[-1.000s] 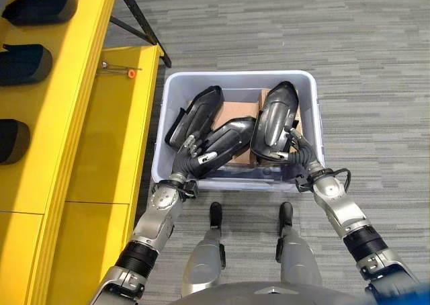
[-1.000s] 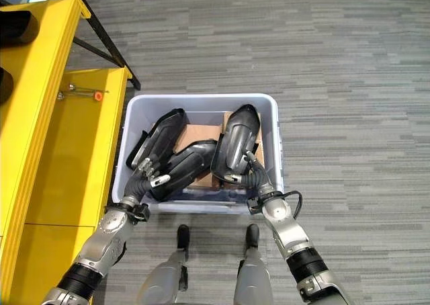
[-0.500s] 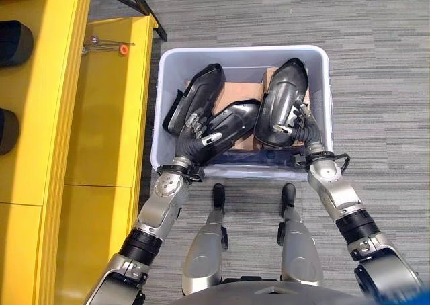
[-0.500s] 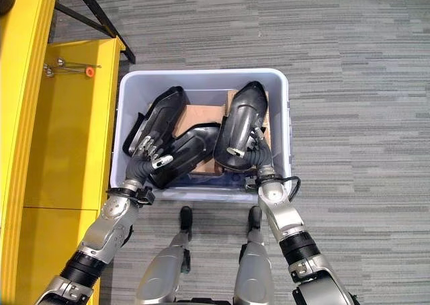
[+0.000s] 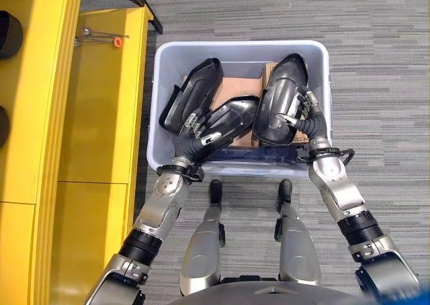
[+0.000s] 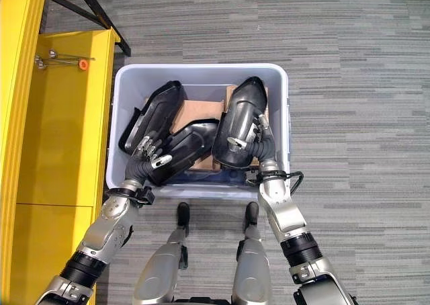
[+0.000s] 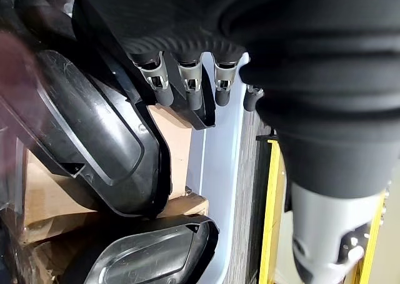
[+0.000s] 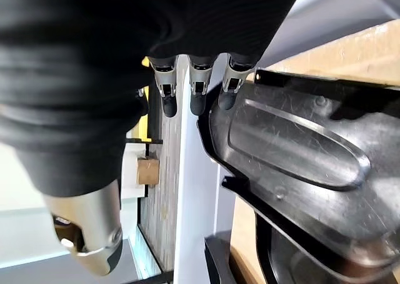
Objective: Move parts from the plastic box to the shelf.
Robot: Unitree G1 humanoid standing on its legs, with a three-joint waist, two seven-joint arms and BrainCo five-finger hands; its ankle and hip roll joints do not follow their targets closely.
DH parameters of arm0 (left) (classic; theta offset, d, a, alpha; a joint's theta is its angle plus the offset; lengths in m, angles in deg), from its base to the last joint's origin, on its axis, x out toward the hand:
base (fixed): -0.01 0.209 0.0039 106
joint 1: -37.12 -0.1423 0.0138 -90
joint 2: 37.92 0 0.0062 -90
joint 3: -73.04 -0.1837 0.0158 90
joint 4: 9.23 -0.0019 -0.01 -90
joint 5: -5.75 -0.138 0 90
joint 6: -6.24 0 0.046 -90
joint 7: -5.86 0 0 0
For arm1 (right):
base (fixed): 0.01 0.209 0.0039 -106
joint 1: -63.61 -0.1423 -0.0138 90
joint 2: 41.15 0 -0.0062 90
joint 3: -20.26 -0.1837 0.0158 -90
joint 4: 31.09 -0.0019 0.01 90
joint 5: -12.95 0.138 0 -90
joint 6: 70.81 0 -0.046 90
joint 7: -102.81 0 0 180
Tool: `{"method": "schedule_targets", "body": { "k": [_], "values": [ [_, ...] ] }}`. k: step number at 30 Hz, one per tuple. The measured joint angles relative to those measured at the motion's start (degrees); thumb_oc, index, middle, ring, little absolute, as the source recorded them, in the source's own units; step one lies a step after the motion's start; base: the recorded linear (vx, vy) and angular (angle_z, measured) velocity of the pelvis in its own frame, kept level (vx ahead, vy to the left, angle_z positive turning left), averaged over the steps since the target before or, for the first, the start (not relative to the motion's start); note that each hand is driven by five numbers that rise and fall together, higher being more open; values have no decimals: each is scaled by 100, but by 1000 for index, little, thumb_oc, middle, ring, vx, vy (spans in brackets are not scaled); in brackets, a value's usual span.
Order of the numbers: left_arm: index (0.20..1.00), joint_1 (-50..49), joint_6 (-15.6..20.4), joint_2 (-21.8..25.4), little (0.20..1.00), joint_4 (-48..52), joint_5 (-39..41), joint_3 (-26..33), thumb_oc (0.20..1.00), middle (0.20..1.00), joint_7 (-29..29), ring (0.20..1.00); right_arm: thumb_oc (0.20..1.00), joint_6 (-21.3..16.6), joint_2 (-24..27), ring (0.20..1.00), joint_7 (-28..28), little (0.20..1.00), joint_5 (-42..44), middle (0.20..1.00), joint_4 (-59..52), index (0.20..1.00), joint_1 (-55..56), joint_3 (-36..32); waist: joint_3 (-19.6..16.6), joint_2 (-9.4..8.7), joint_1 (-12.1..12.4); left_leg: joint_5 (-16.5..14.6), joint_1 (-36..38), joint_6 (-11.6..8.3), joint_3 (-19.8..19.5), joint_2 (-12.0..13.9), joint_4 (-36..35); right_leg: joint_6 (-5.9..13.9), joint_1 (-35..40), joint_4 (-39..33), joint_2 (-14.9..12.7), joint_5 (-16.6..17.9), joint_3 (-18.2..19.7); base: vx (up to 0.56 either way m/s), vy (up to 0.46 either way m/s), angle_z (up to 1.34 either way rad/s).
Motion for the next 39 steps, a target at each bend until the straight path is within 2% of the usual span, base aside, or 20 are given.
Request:
{"method": "schedule_targets", "body": {
  "k": [7, 20, 23, 29, 39],
  "values": [
    [1000, 39, 35, 3, 1000, 0, 4, -6, 1000, 1000, 59, 1000, 1000, -2, -2, 1000, 225, 1000, -118, 1000, 276, 1000, -188, -154, 159, 77, 12, 0, -80, 0, -23, -2, 53, -1, -52, 20, -8, 0, -1, 0, -1, 2],
    [1000, 49, 50, 8, 1000, 0, 7, -52, 1000, 1000, 59, 1000, 1000, -16, -58, 1000, 442, 1000, -120, 1000, 455, 1000, -308, -338, 169, 96, 5, 6, -317, 5, -14, -2, 163, -10, -337, 188, -14, -8, 29, 0, -1, -1],
    [1000, 72, 94, 10, 1000, 2, 7, -56, 1000, 1000, 61, 1000, 1000, -25, 18, 1000, 559, 1000, -394, 1000, 601, 1000, -449, -383, 189, 127, 2, 33, -489, 15, -26, -18, 211, -13, -521, 277, -35, -9, 37, 1, -2, 1],
    [1000, 66, 116, 11, 1000, 2, 65, -122, 1000, 1000, 62, 1000, 1000, -42, 23, 1000, 575, 1000, -384, 1000, 860, 1000, -498, -443, 214, 168, -8, 42, -625, 31, -44, -62, 276, -3, -638, 349, -89, -21, 56, 0, -4, 4],
    [1000, 62, 138, 65, 1000, 4, 235, -170, 1000, 1000, 64, 1000, 1000, -59, 31, 1000, 584, 1000, -151, 1000, 1462, 1000, -888, -433, 222, 183, 110, 46, -905, 37, -45, -80, 375, -11, -977, 529, -106, -39, 96, 0, 0, 0]
  ]
}}
